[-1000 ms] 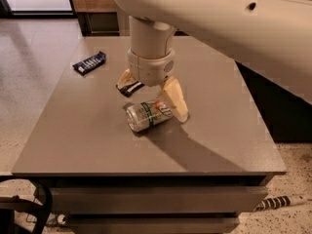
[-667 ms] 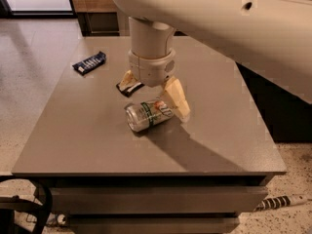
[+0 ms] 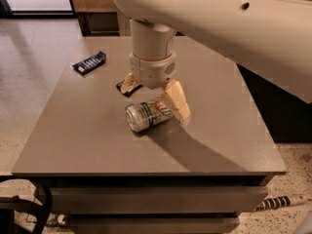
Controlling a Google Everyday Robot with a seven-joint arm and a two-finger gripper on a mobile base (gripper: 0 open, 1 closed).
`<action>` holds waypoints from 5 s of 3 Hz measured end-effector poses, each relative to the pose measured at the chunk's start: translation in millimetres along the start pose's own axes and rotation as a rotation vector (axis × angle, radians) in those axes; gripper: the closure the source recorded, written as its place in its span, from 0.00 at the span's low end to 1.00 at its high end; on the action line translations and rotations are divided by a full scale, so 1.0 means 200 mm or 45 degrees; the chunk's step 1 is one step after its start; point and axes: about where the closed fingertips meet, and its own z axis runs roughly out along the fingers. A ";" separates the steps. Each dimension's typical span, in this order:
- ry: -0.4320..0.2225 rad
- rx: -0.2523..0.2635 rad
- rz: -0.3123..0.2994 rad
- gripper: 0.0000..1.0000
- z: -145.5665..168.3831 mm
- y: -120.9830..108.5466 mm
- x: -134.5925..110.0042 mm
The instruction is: Place 7up can upright
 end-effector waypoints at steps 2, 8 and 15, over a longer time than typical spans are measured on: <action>0.022 0.013 0.017 0.00 0.04 0.01 0.00; 0.072 -0.021 -0.055 0.60 0.10 0.00 -0.02; -0.257 -0.446 -0.156 1.00 -0.17 -0.21 -0.28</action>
Offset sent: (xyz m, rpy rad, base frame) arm -0.0016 0.0029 -0.0102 -0.0514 0.0478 -0.8177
